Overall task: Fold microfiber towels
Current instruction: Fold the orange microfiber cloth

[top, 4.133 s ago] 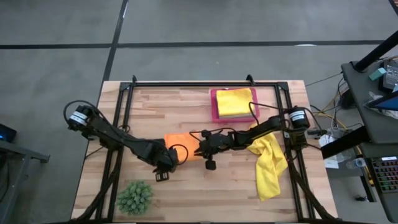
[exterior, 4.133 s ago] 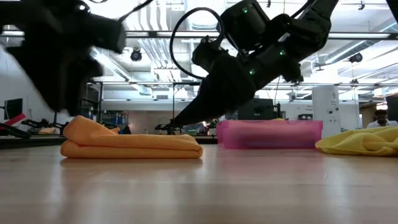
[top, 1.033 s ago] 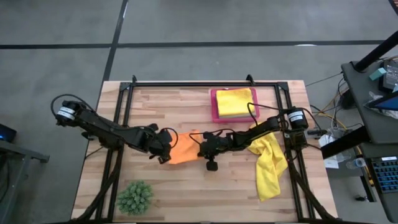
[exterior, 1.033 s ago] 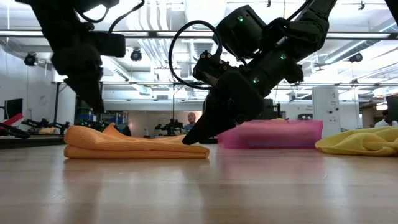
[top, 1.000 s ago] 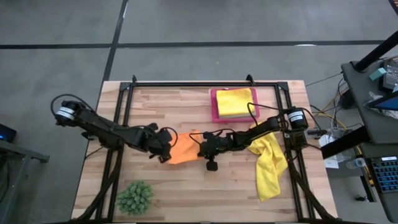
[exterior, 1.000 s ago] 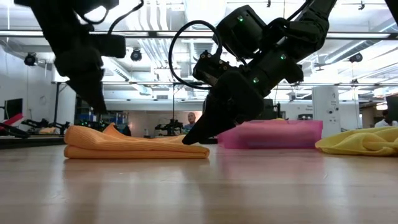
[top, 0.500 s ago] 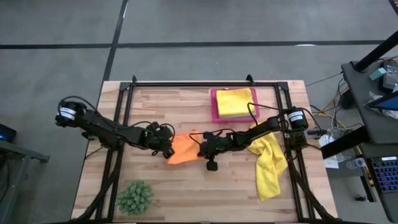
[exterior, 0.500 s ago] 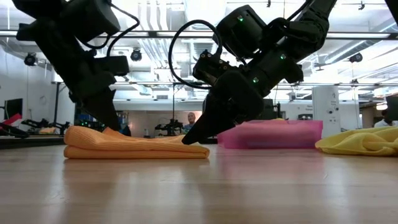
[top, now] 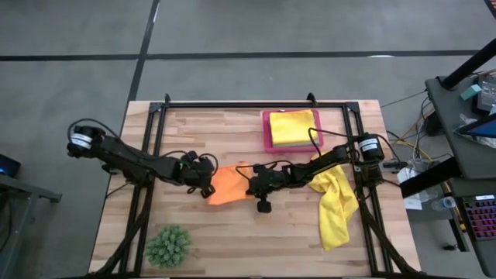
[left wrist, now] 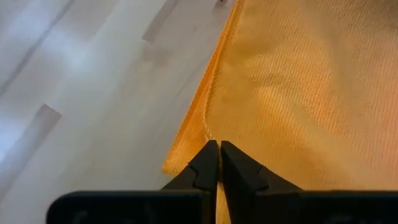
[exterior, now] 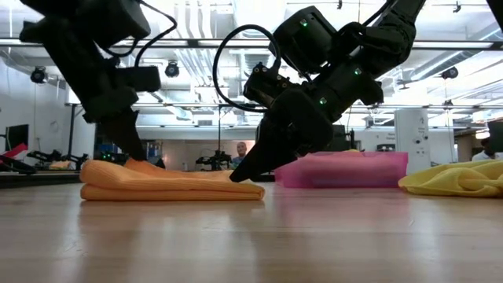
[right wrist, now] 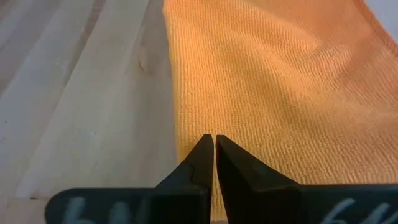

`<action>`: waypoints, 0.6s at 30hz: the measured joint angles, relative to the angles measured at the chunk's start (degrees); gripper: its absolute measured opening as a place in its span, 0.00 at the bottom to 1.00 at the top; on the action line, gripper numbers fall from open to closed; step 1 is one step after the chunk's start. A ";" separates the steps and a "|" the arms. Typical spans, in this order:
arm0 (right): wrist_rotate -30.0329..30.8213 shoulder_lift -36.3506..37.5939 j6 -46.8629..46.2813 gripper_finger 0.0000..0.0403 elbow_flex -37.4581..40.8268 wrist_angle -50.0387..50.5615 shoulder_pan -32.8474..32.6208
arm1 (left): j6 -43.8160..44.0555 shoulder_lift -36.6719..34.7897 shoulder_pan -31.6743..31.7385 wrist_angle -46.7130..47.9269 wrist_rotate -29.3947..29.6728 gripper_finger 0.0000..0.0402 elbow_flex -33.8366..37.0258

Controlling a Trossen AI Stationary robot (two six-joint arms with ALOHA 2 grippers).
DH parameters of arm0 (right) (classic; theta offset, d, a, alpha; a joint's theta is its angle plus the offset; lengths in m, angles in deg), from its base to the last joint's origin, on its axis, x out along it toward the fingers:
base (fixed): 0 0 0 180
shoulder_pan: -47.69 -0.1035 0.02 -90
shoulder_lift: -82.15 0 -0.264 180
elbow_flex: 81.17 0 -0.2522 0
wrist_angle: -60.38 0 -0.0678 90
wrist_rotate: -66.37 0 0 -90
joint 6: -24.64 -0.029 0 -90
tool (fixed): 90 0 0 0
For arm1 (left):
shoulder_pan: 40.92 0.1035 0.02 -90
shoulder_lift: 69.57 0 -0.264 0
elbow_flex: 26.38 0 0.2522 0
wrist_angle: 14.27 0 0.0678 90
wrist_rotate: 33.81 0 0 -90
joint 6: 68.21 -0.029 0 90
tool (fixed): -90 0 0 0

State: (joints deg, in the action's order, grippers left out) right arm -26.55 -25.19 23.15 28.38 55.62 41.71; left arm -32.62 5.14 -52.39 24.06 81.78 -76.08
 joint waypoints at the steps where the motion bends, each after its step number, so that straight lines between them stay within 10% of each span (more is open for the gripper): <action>1: 0.04 0.04 -0.01 0.03 0.00 -0.01 -0.01 | -0.06 -0.44 0.00 1.32 0.08 0.00 -0.68; 18: 0.06 0.41 -0.38 0.03 -0.04 -0.53 0.01 | -3.29 -5.69 0.59 11.78 0.41 0.00 -1.79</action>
State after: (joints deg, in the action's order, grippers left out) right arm -26.49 -24.78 22.78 28.34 55.10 41.72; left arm -35.91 -0.56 -51.79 35.84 82.19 -77.87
